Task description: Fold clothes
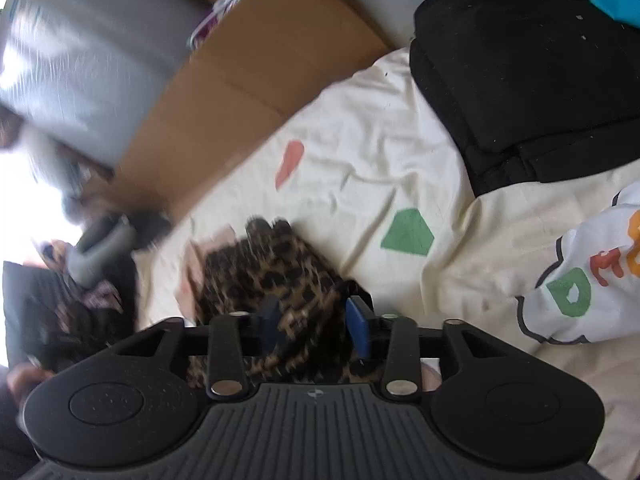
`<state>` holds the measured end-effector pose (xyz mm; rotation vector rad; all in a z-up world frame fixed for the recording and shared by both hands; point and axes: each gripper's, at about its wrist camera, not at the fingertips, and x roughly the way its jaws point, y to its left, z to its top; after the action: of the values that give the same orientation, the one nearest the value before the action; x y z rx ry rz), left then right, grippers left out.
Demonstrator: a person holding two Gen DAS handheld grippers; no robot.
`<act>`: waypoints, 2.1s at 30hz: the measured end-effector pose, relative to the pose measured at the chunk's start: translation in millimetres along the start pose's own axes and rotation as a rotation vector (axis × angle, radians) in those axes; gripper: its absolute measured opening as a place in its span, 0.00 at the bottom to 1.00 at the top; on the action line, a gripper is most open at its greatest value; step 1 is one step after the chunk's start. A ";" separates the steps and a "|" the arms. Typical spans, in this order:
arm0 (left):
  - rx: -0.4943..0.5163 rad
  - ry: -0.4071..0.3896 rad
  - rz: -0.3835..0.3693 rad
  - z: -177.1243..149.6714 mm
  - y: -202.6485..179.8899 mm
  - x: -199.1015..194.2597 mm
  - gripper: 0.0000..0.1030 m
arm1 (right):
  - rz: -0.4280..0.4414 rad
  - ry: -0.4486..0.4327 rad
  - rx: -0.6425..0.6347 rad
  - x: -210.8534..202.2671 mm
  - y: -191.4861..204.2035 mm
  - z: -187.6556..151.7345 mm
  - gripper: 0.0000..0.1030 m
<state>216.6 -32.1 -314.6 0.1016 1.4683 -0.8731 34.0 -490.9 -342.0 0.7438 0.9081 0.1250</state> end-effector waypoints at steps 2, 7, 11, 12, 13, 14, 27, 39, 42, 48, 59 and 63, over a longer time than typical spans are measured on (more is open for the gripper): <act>0.043 0.004 0.018 -4.0 -1.0 2.8 0.38 | -0.027 0.019 -0.036 3.4 6.1 -3.7 0.49; 0.051 0.021 0.049 -11.0 7.9 6.9 0.48 | -0.102 0.054 -0.106 13.9 14.7 -10.9 0.50; 0.092 0.047 0.081 -16.1 8.1 9.5 0.55 | -0.131 0.080 -0.155 19.0 19.0 -16.9 0.50; 0.099 0.057 0.081 -17.9 7.9 9.7 0.55 | -0.134 0.083 -0.164 19.9 19.8 -18.4 0.50; 0.107 0.066 0.080 -19.6 7.6 9.9 0.55 | -0.140 0.084 -0.173 20.7 20.6 -19.8 0.50; 0.113 0.078 0.078 -21.5 7.3 10.8 0.56 | -0.148 0.087 -0.184 21.5 21.5 -21.2 0.50; 0.229 0.206 0.162 -41.5 6.3 57.4 0.60 | -0.202 0.128 -0.245 28.8 19.9 -31.3 0.50; 0.229 0.039 0.125 -22.4 -1.7 37.9 0.60 | -0.245 0.147 -0.374 53.7 33.4 -25.5 0.50; 0.229 0.011 0.126 -15.9 -4.5 38.3 0.60 | -0.244 0.146 -0.401 63.6 37.6 -13.6 0.50; 0.184 -0.039 0.116 -0.4 0.9 39.9 0.60 | -0.245 0.137 -0.432 72.7 43.2 15.1 0.50; 0.134 -0.089 0.105 9.1 10.0 36.9 0.60 | -0.239 0.121 -0.443 70.2 46.4 39.2 0.50; 0.138 -0.084 0.104 8.9 12.3 40.6 0.60 | -0.214 0.088 -0.406 57.6 47.2 49.7 0.50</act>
<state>225.2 -46.6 -354.5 0.2389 1.3127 -0.8831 117.0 -459.1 -331.4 0.2641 1.0014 0.1476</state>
